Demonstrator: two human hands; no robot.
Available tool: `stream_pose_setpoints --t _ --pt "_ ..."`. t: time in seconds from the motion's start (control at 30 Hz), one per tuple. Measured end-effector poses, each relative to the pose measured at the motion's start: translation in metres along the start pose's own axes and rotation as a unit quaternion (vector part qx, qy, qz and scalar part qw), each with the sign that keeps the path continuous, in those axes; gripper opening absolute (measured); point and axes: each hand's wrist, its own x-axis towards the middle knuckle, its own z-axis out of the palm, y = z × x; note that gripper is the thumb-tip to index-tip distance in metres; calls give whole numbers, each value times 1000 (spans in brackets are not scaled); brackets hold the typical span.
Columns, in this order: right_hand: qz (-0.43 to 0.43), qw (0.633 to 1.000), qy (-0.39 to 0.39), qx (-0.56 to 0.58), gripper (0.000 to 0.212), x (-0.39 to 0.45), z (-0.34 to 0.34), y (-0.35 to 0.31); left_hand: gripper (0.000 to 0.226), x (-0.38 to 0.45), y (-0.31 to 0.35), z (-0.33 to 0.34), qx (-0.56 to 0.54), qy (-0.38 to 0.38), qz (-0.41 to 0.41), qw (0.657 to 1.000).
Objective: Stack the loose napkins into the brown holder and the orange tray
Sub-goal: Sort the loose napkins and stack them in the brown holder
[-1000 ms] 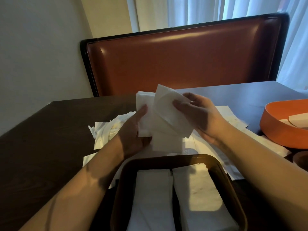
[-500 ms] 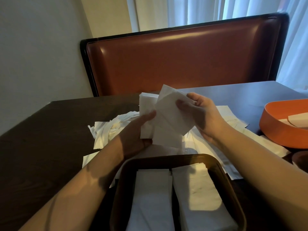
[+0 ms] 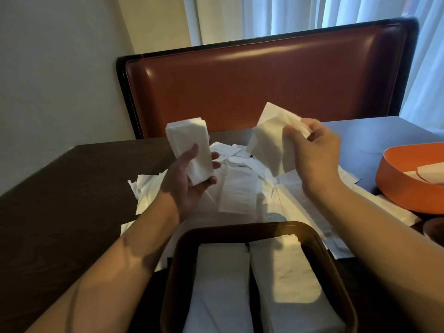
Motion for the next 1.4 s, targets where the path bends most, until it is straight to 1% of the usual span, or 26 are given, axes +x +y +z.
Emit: stream_pose_setpoints --t 0.03,0.07,0.1,0.13,0.2,0.23,0.27,0.3,0.33,0.4,0.47,0.53,0.67,0.7,0.73,0.83,0.93,1.0,1.03,1.07,1.1,1.13,1.17,1.27,1.33,1.4 --pt "-1 1000 -4 3 4 1 -2 -1 45 0 1 -1 -10 0 3 1000" --pt "6 999 -33 19 5 3 -3 -2 48 0 1 -2 -16 -4 5 1000" --pt "25 994 -86 56 9 4 -5 -3 51 0 1 -2 -20 -10 5 1000" --pt "55 979 -154 120 16 3 -6 -5 53 0 0 -2 -24 -17 1 1000" --pt "128 913 -287 260 26 0 -8 -12 49 -1 -1 0 -34 -28 -14 999" --pt "151 884 -334 291 29 -3 -8 -14 42 -2 -2 1 -34 -33 -26 999" --pt "160 871 -363 290 29 -5 -7 -16 37 -3 -2 2 -28 -43 -43 998" --pt "155 874 -374 267 25 -9 -4 -17 37 -4 -3 3 -19 -57 -62 996" --pt "137 891 -369 227 20 -13 -1 -16 42 -5 -4 4 -10 -77 -81 994" --pt "81 930 -334 134 8 -21 6 -14 53 -8 -6 5 -2 -126 -111 986" --pt "30 951 -298 80 4 -25 13 -10 55 -10 -7 7 15 -165 -125 978" --pt "-7 959 -277 60 7 -27 16 -6 55 -11 -8 9 27 -192 -134 972" --pt "-32 964 -260 47 9 -26 17 -3 82 -8 -7 5 18 -221 -155 963" --pt "-33 965 -256 40 7 -26 18 -2 83 -8 -7 4 14 -222 -153 963" --pt "-31 967 -251 32 6 -25 18 -1 77 -9 -8 4 11 -219 -147 965" --pt "-28 971 -236 7 14 -24 19 2 41 -11 -10 6 20 -170 -116 978" --pt "16 968 -249 3 22 -20 17 1 35 -10 -10 8 5 -117 -97 988" --pt "57 958 -282 1 25 -18 15 0 28 -7 -9 6 -12 -82 -81 993" --pt "63 952 -298 -8 25 -18 14 1 24 -6 -8 5 -18 -67 -76 995" --pt "62 949 -308 -16 23 -18 14 3 26 -5 -7 3 -24 -61 -74 995" --pt "61 949 -309 -16 21 -18 14 3 36 -4 -7 2 -29 -61 -76 995" --pt "60 951 -302 -7 19 -18 14 3 44 -3 -8 1 -31 -63 -78 994" --pt "61 956 -288 8 17 -19 15 2 45 -3 -8 1 -31 -68 -77 994" --pt "81 960 -257 75 11 -20 14 -2 43 -2 -12 1 -2 -81 -41 996" --pt "82 958 -262 82 6 -21 14 -4 41 -3 -13 3 25 -72 -13 997" --pt "80 957 -268 74 8 -21 14 -4 34 -4 -13 5 35 -56 -5 998"
